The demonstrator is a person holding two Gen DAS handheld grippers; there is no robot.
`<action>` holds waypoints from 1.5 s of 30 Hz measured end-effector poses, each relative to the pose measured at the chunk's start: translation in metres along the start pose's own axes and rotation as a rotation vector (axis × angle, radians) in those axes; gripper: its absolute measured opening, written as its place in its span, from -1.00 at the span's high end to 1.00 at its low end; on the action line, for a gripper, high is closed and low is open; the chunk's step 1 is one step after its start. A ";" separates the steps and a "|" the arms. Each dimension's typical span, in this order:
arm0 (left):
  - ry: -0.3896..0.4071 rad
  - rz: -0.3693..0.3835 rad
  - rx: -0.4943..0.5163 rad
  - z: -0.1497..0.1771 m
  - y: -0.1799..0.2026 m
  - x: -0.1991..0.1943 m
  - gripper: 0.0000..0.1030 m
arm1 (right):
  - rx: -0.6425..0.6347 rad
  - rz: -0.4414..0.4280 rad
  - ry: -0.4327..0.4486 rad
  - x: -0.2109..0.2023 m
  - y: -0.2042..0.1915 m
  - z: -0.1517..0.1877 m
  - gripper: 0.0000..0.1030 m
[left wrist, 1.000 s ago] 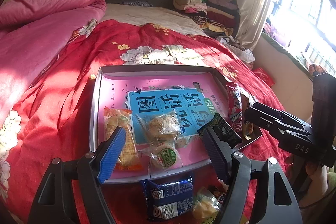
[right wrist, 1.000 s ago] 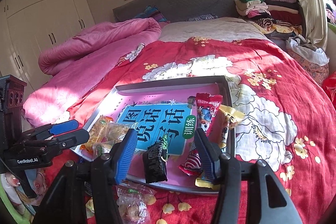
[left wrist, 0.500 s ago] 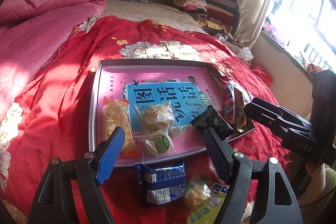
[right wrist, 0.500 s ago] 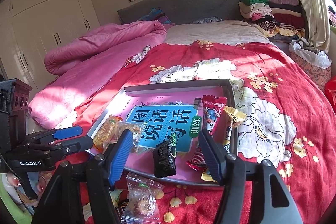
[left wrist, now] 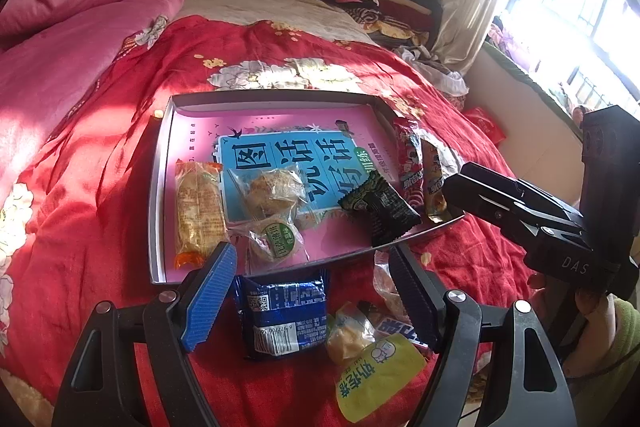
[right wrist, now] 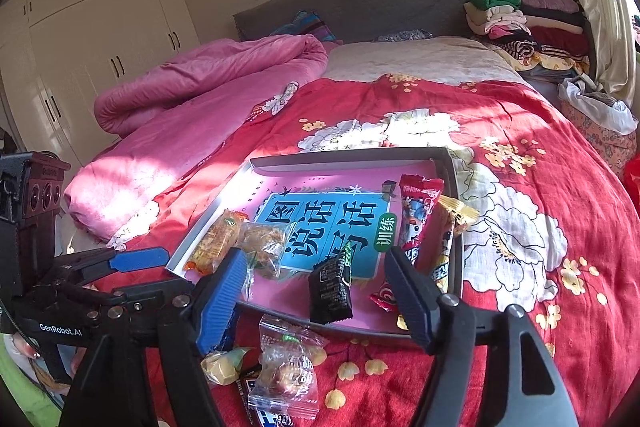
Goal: Organize snacks
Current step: 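Withdraw both tools from tray toward remaining snacks in front of it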
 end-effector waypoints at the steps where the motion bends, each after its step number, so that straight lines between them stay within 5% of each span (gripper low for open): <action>1: -0.004 0.003 0.002 0.001 0.001 0.000 -0.54 | 0.000 0.000 0.000 -0.001 -0.001 0.000 -0.38; 19: -0.050 0.027 0.024 0.019 0.012 -0.007 -0.54 | 0.014 -0.010 -0.054 -0.008 -0.003 0.015 -0.40; 45: -0.252 0.046 0.103 0.061 0.039 0.023 -0.53 | 0.068 -0.040 -0.240 0.012 0.000 0.051 -0.40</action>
Point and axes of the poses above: each gripper's, at about its wrist camera, not at the fingertips, and x roughly the way its jaws point, y to its right, z to its underside, the point moved 4 cm from there along x, roughly the way its jaws point
